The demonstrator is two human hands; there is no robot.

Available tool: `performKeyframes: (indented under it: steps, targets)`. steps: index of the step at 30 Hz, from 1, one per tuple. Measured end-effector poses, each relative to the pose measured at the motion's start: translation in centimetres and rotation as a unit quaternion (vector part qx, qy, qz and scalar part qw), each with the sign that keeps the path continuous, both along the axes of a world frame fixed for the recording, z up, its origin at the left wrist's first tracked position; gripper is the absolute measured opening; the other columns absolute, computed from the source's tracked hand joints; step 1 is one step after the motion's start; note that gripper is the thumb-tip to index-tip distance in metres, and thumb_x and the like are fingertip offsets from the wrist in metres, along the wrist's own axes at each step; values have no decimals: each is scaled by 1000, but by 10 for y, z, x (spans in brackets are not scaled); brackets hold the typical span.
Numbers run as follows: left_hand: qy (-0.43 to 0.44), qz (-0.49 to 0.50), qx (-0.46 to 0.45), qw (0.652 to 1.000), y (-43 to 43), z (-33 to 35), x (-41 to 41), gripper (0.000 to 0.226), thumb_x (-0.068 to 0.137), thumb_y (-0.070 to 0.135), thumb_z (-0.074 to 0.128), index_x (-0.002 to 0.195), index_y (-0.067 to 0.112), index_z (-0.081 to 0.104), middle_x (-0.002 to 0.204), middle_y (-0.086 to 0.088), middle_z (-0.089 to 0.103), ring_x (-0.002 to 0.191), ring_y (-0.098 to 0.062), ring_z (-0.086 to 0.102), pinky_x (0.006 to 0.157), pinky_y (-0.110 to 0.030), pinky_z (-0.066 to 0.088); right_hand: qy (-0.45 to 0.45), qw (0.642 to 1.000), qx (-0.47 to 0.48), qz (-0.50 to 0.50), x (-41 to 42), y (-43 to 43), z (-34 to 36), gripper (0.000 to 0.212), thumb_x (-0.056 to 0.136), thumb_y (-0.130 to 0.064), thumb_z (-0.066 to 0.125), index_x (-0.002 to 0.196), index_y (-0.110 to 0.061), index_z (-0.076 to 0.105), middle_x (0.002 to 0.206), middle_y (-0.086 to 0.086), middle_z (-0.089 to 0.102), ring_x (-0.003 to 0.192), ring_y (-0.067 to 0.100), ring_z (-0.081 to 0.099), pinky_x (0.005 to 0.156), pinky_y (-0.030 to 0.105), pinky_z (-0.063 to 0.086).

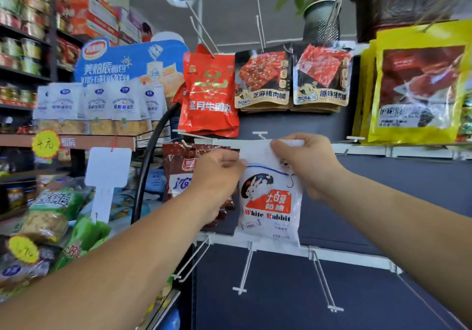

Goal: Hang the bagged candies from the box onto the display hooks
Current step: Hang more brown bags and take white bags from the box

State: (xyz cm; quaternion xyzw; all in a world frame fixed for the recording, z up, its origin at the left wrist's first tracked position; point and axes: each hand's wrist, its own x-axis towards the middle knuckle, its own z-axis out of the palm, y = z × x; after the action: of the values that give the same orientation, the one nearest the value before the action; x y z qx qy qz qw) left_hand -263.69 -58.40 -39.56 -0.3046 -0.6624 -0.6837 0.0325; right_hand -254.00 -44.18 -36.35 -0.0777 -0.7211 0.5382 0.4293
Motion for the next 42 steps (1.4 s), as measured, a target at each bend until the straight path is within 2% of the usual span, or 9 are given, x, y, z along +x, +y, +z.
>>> performKeyframes:
  steps: [3, 11, 18, 24, 27, 30, 34, 36, 42]
  targets:
    - [-3, 31, 33, 999, 15, 6, -8, 4, 92, 17, 71, 89, 19, 73, 96, -6, 76, 95, -27, 72, 91, -51, 59, -31, 999, 17, -29, -11, 12, 9, 15, 91, -22, 74, 82, -11, 71, 71, 9, 73, 60, 26, 70, 58, 40, 64]
    - [-9, 64, 53, 997, 30, 1, -37, 8, 92, 18, 70, 85, 19, 73, 92, -5, 76, 92, -24, 72, 90, -48, 60, -57, 998, 0, 9, -35, 28, 17, 20, 85, -15, 81, 95, 1, 77, 75, 11, 74, 46, 15, 65, 45, 22, 52]
    - [-22, 67, 36, 997, 40, -9, -51, 15, 92, 12, 68, 80, 20, 72, 92, -4, 75, 93, -26, 71, 89, -48, 61, -103, 987, 89, -87, -58, 47, 8, 27, 83, -34, 84, 88, -8, 78, 81, 10, 77, 66, 21, 71, 58, 32, 61]
    - [-12, 10, -32, 999, 35, -27, -49, 26, 93, 16, 70, 119, 13, 67, 108, 0, 71, 100, -19, 67, 96, -38, 57, -13, 873, 382, -302, -42, 57, -30, 33, 93, -37, 68, 119, -18, 62, 119, 2, 53, 100, 20, 54, 74, 34, 46]
    - [14, 7, -74, 997, 24, -38, -45, 36, 94, 18, 70, 129, 14, 61, 118, 1, 67, 106, -16, 64, 92, -29, 52, 27, 760, 596, -257, -33, 50, -68, 26, 94, -36, 61, 109, -17, 68, 111, 2, 61, 106, 28, 58, 81, 43, 53]
    - [29, 10, -100, 995, 11, -50, -41, 39, 94, 17, 69, 132, 14, 61, 117, 1, 68, 108, -14, 64, 94, -26, 48, -99, 685, 693, -201, -43, 49, -86, 53, 98, -55, 44, 131, -19, 64, 147, 4, 56, 143, 31, 45, 116, 50, 39]
    - [63, 27, -134, 989, -12, -67, -32, 39, 95, 22, 68, 132, 14, 61, 122, 0, 66, 110, -12, 62, 96, -23, 45, -238, 704, 646, -177, -52, 36, -83, 93, 90, -78, -5, 144, -29, 52, 166, -3, 30, 157, 22, 15, 128, 48, 10]
    - [90, 23, -151, 984, -22, -77, -25, 42, 95, 24, 68, 135, 13, 60, 125, -1, 65, 112, -11, 61, 95, -20, 43, -269, 707, 634, -161, -48, 28, -81, 87, 92, -76, -2, 145, -33, 51, 165, -5, 29, 156, 17, 13, 128, 44, 6]
    - [115, 12, -181, 977, -44, -109, 11, 44, 93, 27, 69, 135, 16, 60, 128, -2, 65, 113, -10, 63, 101, -23, 45, -269, 780, 547, -142, -1, 0, -94, 69, 95, -74, 21, 143, -36, 53, 151, -10, 53, 140, 17, 47, 111, 41, 43]
